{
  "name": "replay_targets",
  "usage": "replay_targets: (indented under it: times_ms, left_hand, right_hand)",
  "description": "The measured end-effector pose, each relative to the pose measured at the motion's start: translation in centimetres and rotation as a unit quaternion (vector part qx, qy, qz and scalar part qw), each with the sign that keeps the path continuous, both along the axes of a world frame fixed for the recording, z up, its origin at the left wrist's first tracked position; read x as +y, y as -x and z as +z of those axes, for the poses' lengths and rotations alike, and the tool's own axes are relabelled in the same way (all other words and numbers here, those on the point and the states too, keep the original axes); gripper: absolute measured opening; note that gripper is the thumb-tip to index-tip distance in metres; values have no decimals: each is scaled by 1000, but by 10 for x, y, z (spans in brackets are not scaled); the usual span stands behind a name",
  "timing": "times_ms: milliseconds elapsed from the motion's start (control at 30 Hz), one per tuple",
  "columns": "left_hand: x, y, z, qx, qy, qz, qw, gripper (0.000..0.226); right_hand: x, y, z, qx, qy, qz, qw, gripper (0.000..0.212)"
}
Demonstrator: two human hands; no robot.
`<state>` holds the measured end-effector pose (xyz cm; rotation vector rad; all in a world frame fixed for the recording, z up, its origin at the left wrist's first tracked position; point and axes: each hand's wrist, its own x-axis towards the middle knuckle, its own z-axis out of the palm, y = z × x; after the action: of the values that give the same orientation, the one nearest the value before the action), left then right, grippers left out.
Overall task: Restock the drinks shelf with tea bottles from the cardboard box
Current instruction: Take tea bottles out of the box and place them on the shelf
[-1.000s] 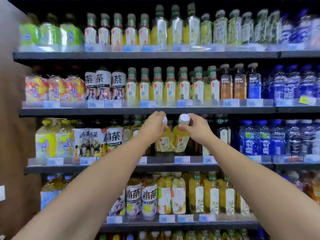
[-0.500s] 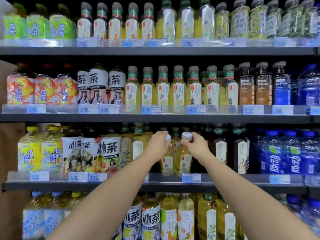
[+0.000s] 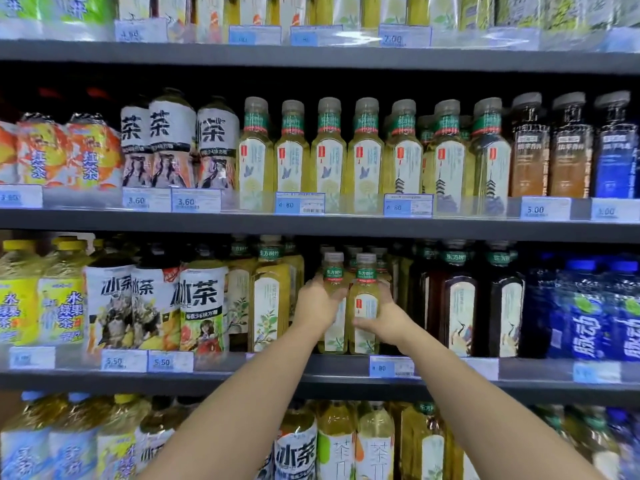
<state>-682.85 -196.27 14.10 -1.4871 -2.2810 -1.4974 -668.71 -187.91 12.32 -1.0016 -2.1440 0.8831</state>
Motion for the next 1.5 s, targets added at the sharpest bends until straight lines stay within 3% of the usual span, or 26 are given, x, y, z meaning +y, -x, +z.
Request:
replay_targets:
  times_ms: [133, 367, 567, 800, 967, 1167, 1333, 1500]
  left_hand:
    - [2, 8, -17, 38, 41, 27, 998, 62]
    - [22, 25, -27, 92, 203, 93, 970, 29]
    - [45, 31, -21, 149, 267, 108, 946, 27]
    - [33, 17, -18, 127, 266, 95, 951, 33]
    - [-12, -20, -19, 174, 166, 102, 965, 20]
    - [-77, -76, -35, 373, 53, 77, 923, 27]
    - [-114, -118, -88, 416, 83, -5, 905, 31]
    - [-135, -138, -184, 397, 81, -58, 912, 26]
  right_hand:
    - [12, 8, -11, -133, -36, -46, 989, 51]
    - [25, 39, -9, -231, -39, -117, 965, 54]
    - [47, 44, -12, -239, -44, -138, 960, 42]
    - [32, 26, -1, -235, -79, -144, 958, 41]
    - [-10, -7, 8, -177, -165, -147, 959, 31]
    - [-84, -59, 0, -128, -234, -131, 955, 30]
    - [-132, -103, -43, -144, -293, -154, 933, 29]
    - [-162, -132, -137, -155, -257, -141, 943, 21]
